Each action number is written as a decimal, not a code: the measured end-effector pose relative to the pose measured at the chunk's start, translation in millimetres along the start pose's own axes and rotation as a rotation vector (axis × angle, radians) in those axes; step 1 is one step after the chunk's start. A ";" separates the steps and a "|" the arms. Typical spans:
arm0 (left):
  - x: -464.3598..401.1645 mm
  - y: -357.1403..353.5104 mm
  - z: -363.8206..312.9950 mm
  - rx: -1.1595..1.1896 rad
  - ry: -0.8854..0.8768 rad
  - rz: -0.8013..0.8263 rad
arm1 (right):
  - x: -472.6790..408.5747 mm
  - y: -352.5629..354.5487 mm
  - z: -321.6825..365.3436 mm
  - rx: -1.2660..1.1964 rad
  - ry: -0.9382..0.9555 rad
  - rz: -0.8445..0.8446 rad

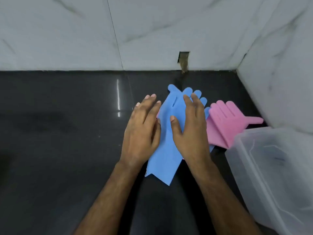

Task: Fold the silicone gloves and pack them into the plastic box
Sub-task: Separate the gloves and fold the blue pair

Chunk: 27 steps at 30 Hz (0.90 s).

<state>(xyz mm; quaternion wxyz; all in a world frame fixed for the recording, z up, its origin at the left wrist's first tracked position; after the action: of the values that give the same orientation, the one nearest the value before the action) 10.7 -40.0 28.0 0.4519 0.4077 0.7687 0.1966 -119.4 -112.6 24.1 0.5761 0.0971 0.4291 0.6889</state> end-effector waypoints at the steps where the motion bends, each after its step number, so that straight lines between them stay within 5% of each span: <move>1: 2.1 -3.0 4.3 0.020 -0.006 -0.007 | 3.0 -4.2 -3.0 0.001 0.007 -0.018; 14: 26.5 1.7 30.5 0.151 -0.045 -0.121 | 32.1 -2.0 -29.0 0.104 -0.078 -0.082; 27: 73.4 18.2 20.7 -0.114 -0.082 0.098 | 42.2 6.5 -29.0 0.029 -0.162 -0.061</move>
<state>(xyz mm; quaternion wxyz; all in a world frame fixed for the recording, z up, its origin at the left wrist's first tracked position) 17.6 28.4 -9.7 0.4954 0.4260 0.7163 0.2449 -155.6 -89.2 -4.3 0.6280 0.1479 0.3938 0.6547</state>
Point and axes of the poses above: each hand's wrist, its own x-axis away from the middle knuckle, its own y-axis out of the back of the hand, z = x × y, the point moved 5 cm from there along -x, towards the middle knuckle, and after that the axes turned 3 degrees about y, right-handed, at the moved point
